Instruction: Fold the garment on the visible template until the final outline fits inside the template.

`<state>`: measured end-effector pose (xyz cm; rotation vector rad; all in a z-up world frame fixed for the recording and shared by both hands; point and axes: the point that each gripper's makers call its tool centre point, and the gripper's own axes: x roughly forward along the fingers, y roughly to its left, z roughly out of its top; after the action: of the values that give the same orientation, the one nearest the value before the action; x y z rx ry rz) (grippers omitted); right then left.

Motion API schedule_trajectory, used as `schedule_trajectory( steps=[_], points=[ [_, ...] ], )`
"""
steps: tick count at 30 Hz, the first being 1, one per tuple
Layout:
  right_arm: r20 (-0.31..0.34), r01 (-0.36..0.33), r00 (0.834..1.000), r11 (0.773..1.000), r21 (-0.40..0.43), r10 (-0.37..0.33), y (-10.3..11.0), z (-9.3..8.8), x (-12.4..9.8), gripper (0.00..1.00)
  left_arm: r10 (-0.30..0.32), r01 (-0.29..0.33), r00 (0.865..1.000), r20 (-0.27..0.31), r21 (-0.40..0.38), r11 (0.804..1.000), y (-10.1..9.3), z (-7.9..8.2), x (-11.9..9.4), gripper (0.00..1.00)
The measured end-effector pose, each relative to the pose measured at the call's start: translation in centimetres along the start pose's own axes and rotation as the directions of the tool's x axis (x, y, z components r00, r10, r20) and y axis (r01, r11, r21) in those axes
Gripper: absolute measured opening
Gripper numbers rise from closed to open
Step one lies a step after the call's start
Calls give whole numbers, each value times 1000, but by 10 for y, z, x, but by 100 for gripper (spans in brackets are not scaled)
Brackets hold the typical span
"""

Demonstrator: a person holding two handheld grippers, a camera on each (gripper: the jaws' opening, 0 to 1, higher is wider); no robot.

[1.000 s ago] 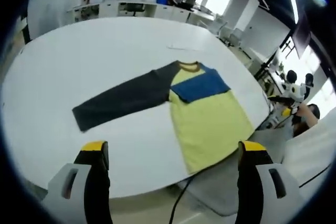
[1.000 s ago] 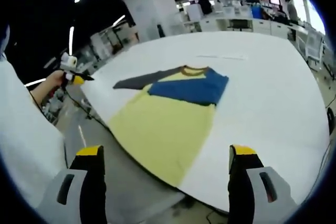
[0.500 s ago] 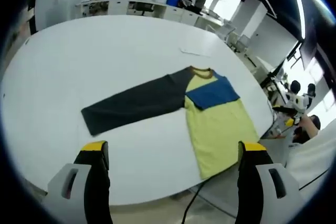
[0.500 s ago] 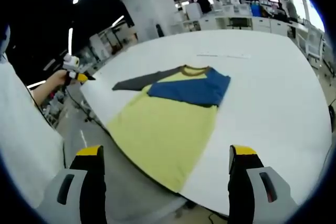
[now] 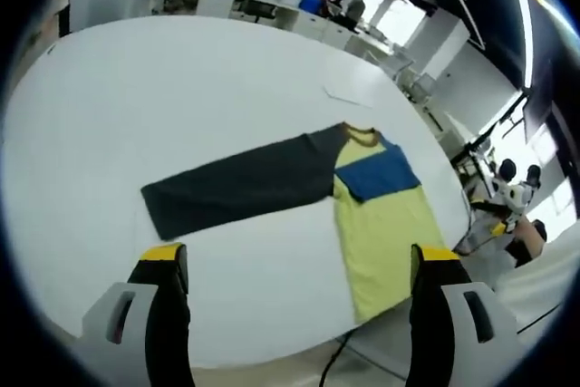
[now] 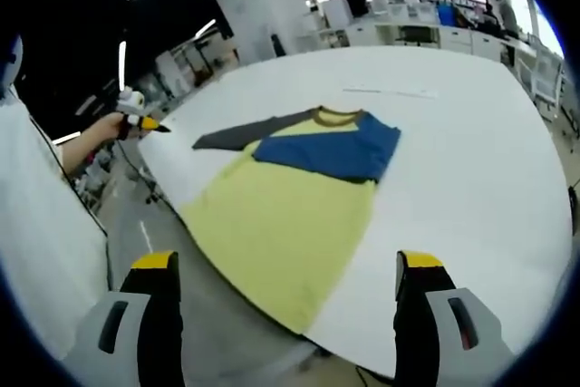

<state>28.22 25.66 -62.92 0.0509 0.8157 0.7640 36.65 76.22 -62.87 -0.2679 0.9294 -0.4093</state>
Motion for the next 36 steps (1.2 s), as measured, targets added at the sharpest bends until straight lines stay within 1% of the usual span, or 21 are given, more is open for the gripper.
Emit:
schedule_trajectory(
  steps=[6, 7, 8, 10, 14, 19, 21, 25, 28, 33, 36],
  points=[
    [-13, 0, 1000, 1000, 4, 0, 0, -1, 5, 98, 28, -27, 999, 31, -30, 999, 18, 9, 4, 99],
    [-11, -6, 1000, 1000, 5, 7, 1, 0, 6, 98, 37, -36, 998, 41, -30, 999, 22, 12, 4, 98],
    [-7, -11, 1000, 1000, 9, 11, 2, 0, 6, 98, 56, -56, 996, 70, -7, 998, 27, 18, 5, 97],
    [-1, -19, 1000, 1000, 17, 19, 3, 2, 8, 98, 71, -70, 994, 81, -7, 998, 34, 21, 7, 97],
    [-12, -20, 1000, 1000, 13, 20, 3, 2, 9, 98, 90, -87, 992, 89, -32, 996, 48, 24, 10, 97],
    [-20, -18, 1000, 1000, 25, 19, 1, 1, 7, 98, 105, -101, 991, 80, -54, 993, 62, 24, 15, 97],
    [-26, -16, 1000, 1000, 24, 17, 0, 0, 7, 98, 102, -99, 992, 76, -46, 994, 64, 24, 19, 98],
    [-43, -12, 999, 1000, 27, 13, -1, -2, 8, 98, 113, -111, 992, 60, -24, 993, 73, 26, 24, 98],
    [-48, -15, 999, 999, 33, 17, -2, -2, 10, 98, 120, -118, 991, 63, -31, 993, 81, 29, 27, 98],
    [-52, -31, 998, 999, 29, 32, 0, 2, 14, 98, 116, -113, 990, 76, -39, 993, 85, 35, 32, 96],
    [-51, -37, 998, 999, 34, 39, -1, 3, 14, 98, 117, -113, 989, 87, -47, 992, 92, 39, 35, 96]
  ],
)
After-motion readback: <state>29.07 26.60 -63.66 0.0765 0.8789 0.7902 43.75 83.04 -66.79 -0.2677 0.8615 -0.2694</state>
